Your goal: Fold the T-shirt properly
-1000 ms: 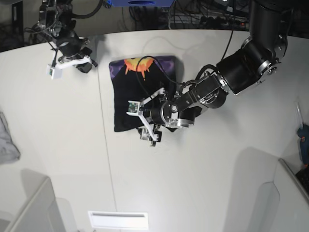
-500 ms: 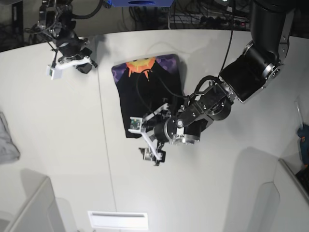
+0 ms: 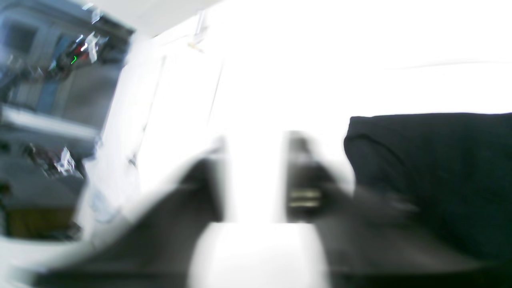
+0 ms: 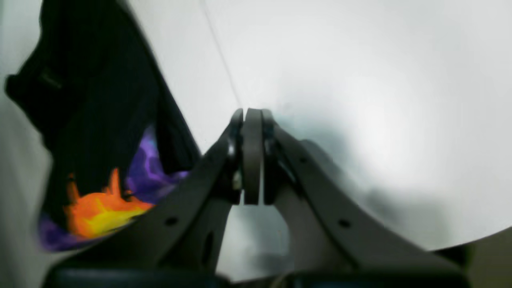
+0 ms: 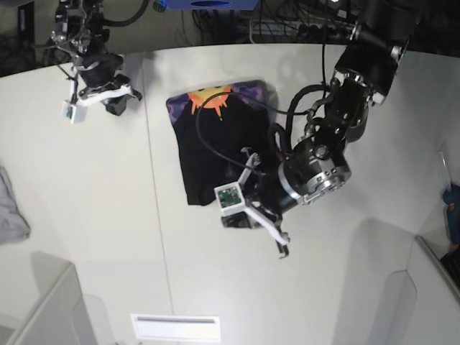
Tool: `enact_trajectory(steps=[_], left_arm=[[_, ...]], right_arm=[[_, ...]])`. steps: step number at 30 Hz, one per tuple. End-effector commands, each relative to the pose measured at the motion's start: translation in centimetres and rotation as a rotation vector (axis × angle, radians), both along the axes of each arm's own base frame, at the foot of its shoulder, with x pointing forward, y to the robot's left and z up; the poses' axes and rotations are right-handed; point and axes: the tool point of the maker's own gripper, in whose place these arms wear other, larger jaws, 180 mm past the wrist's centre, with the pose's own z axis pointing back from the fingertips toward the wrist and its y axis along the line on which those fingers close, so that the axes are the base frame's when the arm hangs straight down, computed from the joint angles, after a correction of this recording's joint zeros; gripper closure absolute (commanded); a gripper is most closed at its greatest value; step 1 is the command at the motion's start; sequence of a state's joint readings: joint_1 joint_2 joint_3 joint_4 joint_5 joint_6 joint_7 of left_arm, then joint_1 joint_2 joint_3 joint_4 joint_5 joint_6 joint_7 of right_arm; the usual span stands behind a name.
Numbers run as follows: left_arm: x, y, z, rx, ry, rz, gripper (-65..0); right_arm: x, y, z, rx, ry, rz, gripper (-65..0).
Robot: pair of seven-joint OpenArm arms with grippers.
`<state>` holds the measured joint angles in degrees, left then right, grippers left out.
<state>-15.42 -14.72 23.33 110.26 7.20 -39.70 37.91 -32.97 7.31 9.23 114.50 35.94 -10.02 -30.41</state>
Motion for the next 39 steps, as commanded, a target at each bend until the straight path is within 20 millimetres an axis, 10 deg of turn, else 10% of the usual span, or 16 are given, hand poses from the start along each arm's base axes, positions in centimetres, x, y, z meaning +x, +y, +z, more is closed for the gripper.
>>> enact_trajectory(steps=[1,5,12,21,39], left_arm=[[0.6,1.6,0.8,-0.012,-0.025,0.043,0.0],[-1.2,6.3,-2.4,-0.042,0.051,0.134,0.0],[-10.3,8.2,-5.2,-0.402,0.15,0.006,0.0],[-17.0,15.1,-9.5,-0.655,0.315,0.183,0.0],[-31.6,22.7,-17.7,-0.737,0.557,0.539,0.0]], right_arm=[[0.4,0.5,0.8,-0.034,-0.041,0.036,0.0],[-0.1,2.2,1.2,-0.156,-0.125,0.171,0.0],[-2.2,3.3,2.6,-0.27,-0.27,0.316,0.0],[-6.3,4.1,3.1,-0.374,-0.321,0.442,0.0],[-18.9,0.2,-2.2,-0.397,0.186,0.511,0.0]])
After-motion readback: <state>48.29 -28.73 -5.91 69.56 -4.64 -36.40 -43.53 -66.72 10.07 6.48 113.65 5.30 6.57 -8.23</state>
